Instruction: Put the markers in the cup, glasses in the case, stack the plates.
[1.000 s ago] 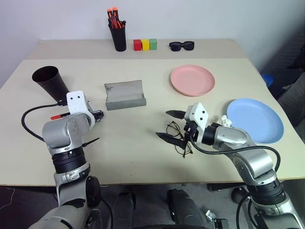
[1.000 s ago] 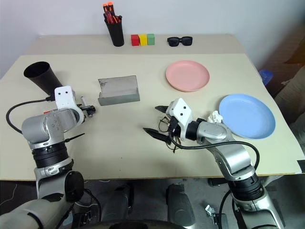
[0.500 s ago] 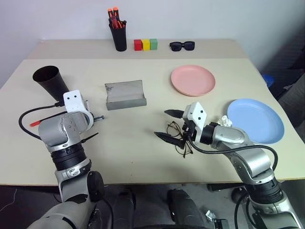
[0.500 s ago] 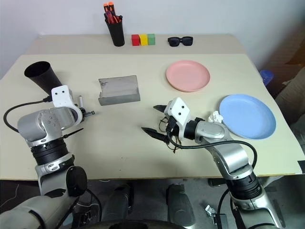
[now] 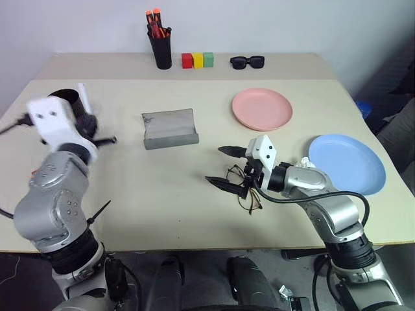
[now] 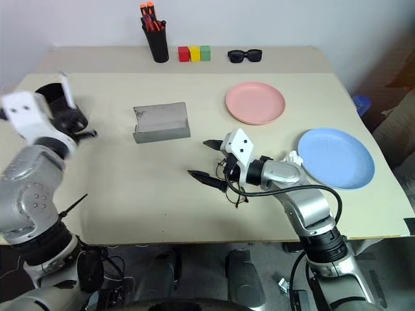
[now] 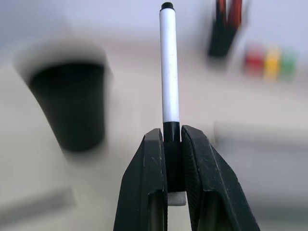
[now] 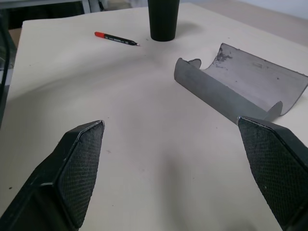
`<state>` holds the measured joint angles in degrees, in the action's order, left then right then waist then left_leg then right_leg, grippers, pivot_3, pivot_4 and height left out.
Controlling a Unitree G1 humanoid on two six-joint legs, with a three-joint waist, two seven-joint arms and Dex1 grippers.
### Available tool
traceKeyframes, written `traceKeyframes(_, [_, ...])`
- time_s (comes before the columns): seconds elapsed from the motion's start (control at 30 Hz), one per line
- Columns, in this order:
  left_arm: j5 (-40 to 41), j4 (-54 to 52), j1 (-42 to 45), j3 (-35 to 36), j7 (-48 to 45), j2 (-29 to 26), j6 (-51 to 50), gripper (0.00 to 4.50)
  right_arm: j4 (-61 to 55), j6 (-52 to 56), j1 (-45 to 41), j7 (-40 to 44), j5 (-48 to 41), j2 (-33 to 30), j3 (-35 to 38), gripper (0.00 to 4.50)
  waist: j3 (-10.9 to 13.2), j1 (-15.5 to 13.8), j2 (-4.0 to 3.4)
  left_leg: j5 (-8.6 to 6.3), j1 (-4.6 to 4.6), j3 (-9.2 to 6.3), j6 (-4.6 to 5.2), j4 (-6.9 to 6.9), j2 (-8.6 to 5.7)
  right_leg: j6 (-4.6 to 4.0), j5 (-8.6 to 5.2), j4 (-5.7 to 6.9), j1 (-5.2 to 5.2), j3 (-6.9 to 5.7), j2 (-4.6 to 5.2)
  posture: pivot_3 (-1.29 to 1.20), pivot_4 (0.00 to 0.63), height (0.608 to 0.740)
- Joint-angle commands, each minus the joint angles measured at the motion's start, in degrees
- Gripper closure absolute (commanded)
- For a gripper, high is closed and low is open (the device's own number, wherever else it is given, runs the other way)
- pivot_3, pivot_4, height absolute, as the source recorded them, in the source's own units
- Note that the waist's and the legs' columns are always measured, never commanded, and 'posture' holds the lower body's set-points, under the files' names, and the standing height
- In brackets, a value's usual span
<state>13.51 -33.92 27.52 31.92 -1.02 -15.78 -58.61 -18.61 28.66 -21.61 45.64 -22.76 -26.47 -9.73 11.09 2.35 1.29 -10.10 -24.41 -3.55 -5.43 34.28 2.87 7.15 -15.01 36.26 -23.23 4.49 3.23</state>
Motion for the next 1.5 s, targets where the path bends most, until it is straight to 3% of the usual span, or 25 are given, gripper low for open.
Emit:
traceKeyframes(0.03, [-10.37, 6.65, 3.33, -0.23, 9.09, -5.70, 13.92, 4.46, 0.55, -2.24, -2.73, 1.04, -0.19, 1.34, -0.22, 0.00, 0.00, 0.12, 0.00, 0.00, 0.02, 0.00, 0.01, 0.00, 0.00, 0.01, 0.00, 0.02, -0.01, 0.00, -0.01, 0.00, 0.150, 0.740])
traceKeyframes(0.17, [-16.38, 21.50, 8.54, -3.37, 15.52, -9.27, 27.30, 4.46, 2.53, -3.35, -6.25, 0.47, -0.33, 4.62, -0.80, 0.00, -0.01, -0.04, 0.01, 0.01, 0.01, 0.00, 0.01, 0.01, 0.01, 0.05, 0.04, 0.01, 0.00, 0.01, -0.03, 0.00, 0.150, 0.740])
traceKeyframes(0.37, [-17.68, 43.85, 16.09, -6.26, 17.70, -11.25, 41.07, 4.46, 5.07, -3.55, -11.50, -2.15, -0.81, 11.24, -0.35, 0.00, -0.03, -0.49, 0.05, 0.02, -0.01, -0.01, 0.00, 0.01, 0.00, 0.22, 0.14, 0.00, 0.01, -0.03, -0.02, 0.00, 0.150, 0.740])
traceKeyframes(0.57, [-17.68, 58.80, 19.71, -9.39, 17.34, -12.36, 50.61, 4.46, 5.51, -3.47, -13.05, -5.28, -0.99, 15.07, 0.51, 0.00, -0.03, -0.31, 0.05, 0.02, -0.03, -0.02, -0.01, -0.12, 0.01, 0.39, 0.23, 0.01, -0.08, -0.06, -0.02, 0.00, 0.150, 0.740])
traceKeyframes(1.23, [-14.22, 72.21, 21.17, -11.11, 15.77, -13.10, 58.74, 4.46, 4.87, -4.14, -11.10, -7.54, 0.70, 15.50, -0.50, 0.00, -0.03, -0.17, 0.05, 0.04, -0.03, -0.01, -0.04, -0.14, 0.02, 0.40, 0.24, 0.05, -0.09, -0.07, -0.02, 0.00, 0.150, 0.740])
traceKeyframes(1.47, [-14.69, 74.11, 21.93, -11.53, 17.36, -13.31, 59.57, 1.27, 4.56, -3.99, -10.72, -7.51, 0.86, 15.50, -0.63, 0.00, -0.03, -0.15, 0.05, 0.04, -0.03, -0.01, -0.04, -0.14, 0.02, 0.41, 0.24, 0.05, -0.09, -0.07, -0.02, 0.00, 0.150, 0.740])
traceKeyframes(1.5, [-14.64, 74.17, 21.95, -11.53, 17.46, -13.29, 59.64, 1.27, 4.51, -3.96, -10.70, -7.52, 0.85, 15.49, -0.63, 0.00, -0.03, -0.15, 0.05, 0.04, -0.03, -0.01, -0.04, -0.14, 0.02, 0.41, 0.24, 0.05, -0.09, -0.07, -0.02, 0.00, 0.150, 0.740])
